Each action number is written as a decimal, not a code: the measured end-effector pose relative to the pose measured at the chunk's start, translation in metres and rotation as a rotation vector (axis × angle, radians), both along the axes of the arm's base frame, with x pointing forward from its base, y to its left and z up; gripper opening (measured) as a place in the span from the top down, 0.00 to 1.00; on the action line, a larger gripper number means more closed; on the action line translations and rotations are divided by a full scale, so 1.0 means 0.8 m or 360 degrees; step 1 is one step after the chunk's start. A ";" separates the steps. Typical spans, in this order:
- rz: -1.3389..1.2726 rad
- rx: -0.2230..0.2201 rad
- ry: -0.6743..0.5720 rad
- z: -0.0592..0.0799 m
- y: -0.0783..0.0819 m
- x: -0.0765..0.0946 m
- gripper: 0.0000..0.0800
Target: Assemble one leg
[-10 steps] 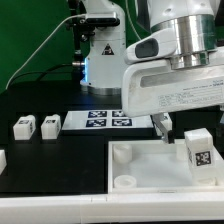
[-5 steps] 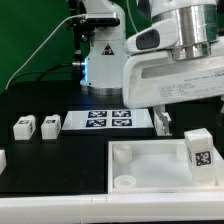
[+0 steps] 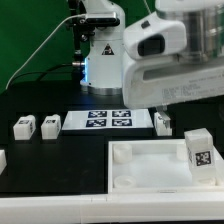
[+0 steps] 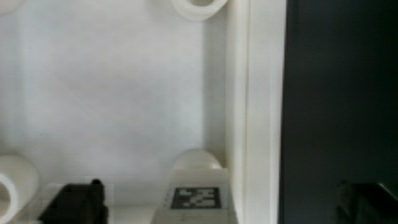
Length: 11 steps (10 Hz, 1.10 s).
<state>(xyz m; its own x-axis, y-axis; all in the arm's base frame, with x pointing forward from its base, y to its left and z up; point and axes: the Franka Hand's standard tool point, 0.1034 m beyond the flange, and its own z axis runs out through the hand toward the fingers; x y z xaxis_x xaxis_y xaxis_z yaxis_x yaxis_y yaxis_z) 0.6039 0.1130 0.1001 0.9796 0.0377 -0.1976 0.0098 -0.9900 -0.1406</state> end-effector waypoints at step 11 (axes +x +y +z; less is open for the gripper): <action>0.0090 -0.0074 -0.0246 -0.012 -0.005 0.038 0.19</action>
Offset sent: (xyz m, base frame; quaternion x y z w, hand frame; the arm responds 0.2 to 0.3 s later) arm 0.0223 -0.0023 0.0001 -0.0379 0.0297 -0.0083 0.9988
